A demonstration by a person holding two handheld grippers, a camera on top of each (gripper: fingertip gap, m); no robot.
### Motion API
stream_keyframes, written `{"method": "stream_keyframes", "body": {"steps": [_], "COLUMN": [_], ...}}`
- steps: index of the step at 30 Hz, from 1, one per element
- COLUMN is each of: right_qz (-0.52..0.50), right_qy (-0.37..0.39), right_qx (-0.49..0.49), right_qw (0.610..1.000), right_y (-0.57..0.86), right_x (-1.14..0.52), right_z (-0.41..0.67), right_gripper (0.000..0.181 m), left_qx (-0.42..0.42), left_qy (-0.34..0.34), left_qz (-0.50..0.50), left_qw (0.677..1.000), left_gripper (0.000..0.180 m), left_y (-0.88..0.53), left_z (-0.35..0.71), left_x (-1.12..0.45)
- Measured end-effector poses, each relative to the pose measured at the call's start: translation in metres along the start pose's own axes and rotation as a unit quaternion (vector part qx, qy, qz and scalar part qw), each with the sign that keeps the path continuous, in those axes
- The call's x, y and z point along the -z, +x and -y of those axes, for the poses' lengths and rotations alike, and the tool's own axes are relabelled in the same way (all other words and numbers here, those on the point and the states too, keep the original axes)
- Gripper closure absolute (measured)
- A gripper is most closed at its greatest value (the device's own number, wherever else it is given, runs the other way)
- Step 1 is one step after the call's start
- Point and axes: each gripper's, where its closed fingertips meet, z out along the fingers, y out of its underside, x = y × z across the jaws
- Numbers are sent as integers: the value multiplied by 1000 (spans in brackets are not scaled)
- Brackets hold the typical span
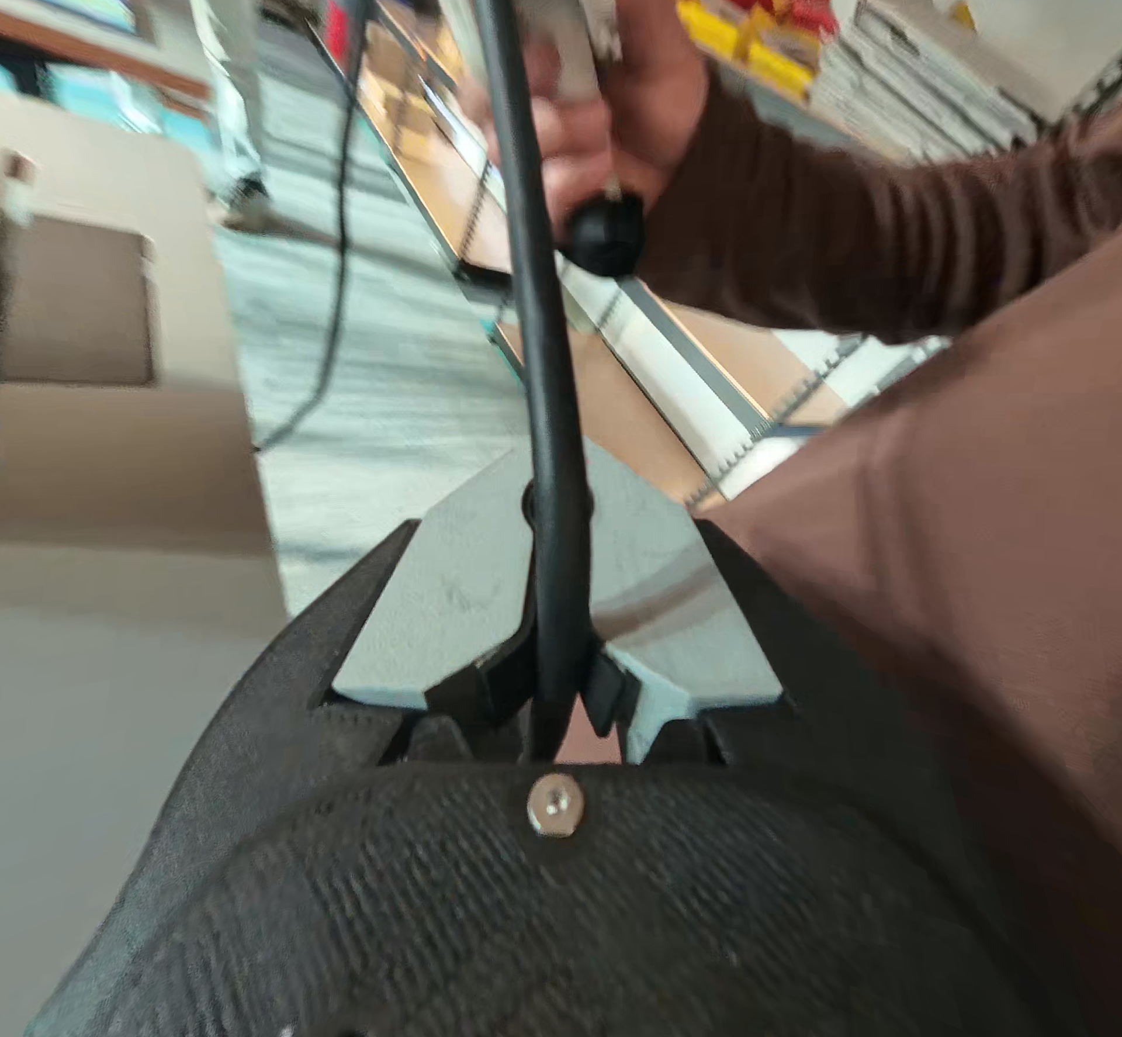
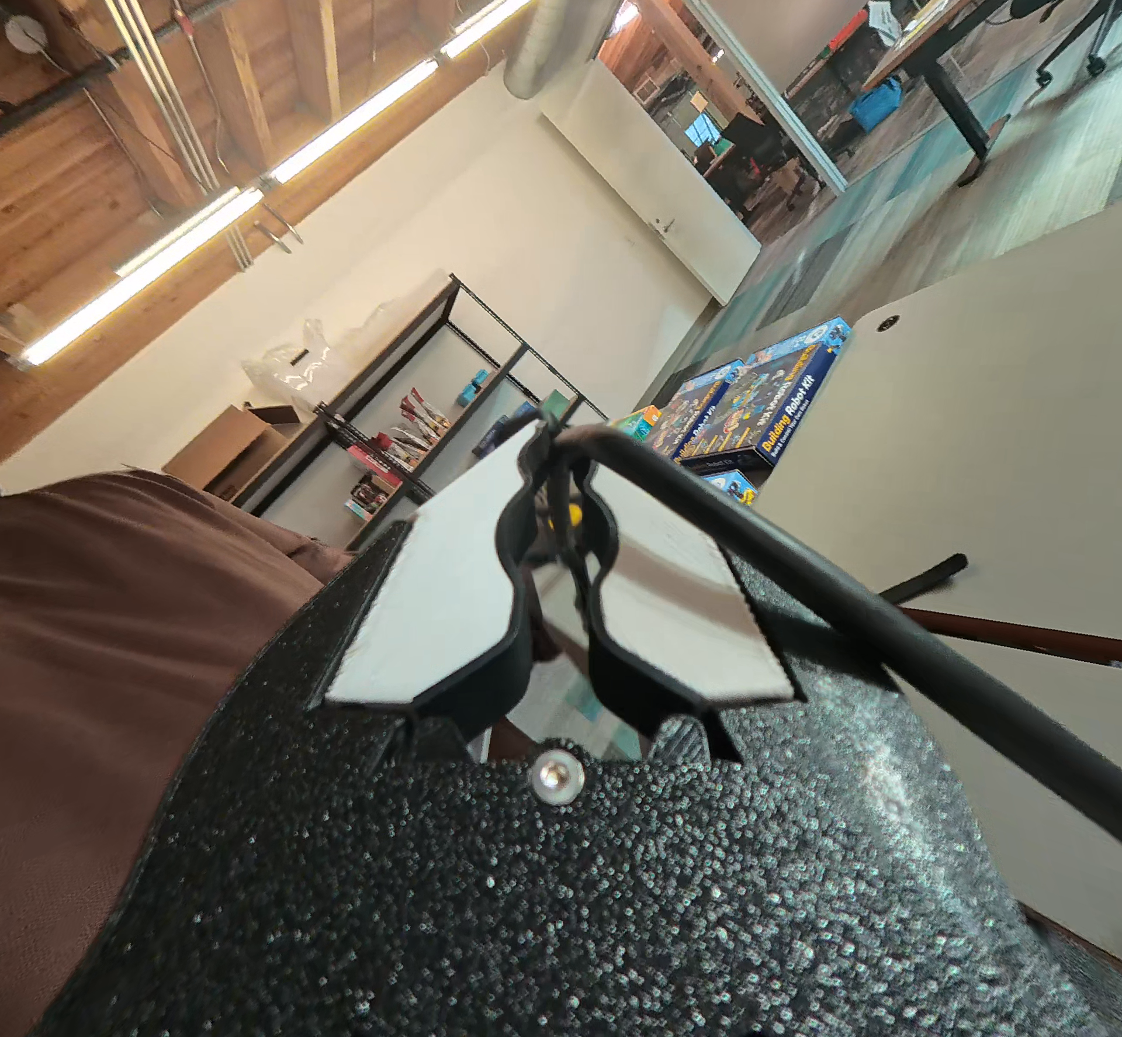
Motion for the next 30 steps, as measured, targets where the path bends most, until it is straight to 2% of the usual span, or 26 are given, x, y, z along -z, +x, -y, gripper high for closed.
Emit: {"method": "stream_keyframes", "body": {"steps": [3, 9, 10, 13, 14, 18, 24, 30], "right_qz": [2, 59, 49, 11, -5, -73, -188, -248], "right_qy": [-20, -3, -13, -37, -53, -130, -209, -226], "right_qx": [1, -51, -41, -13, 4, 39, 103, 185], "right_qw": [1000, 997, 998, 999, 999, 988, 954, 924], "right_y": [-2, -7, -4, 2, 3, 17, 56, 100], "right_x": [-2, -9, -8, -2, 0, 3, -17, -60], "right_z": [-6, -2, -6, -23, -32, -79, -130, -121], "right_gripper": [175, 172, 176, 151, 149, 143, 135, 124], "left_qx": [-28, -104, -109, -86, -83, -120, -105, -86], "left_qy": [48, 57, 59, 82, 91, 51, 40, 48], "left_qz": [60, 139, 153, 175, 178, 224, 217, 186], "left_qw": [997, 983, 980, 977, 976, 966, 970, 978], "left_gripper": [180, 180, 180, 180, 180, 180, 180, 180], "left_y": [-14, -33, -39, -53, -54, -70, -75, -74], "left_z": [49, 135, 148, 184, 197, 220, 239, 255], "left_x": [34, 66, 71, 91, 98, 114, 101, 74]}}
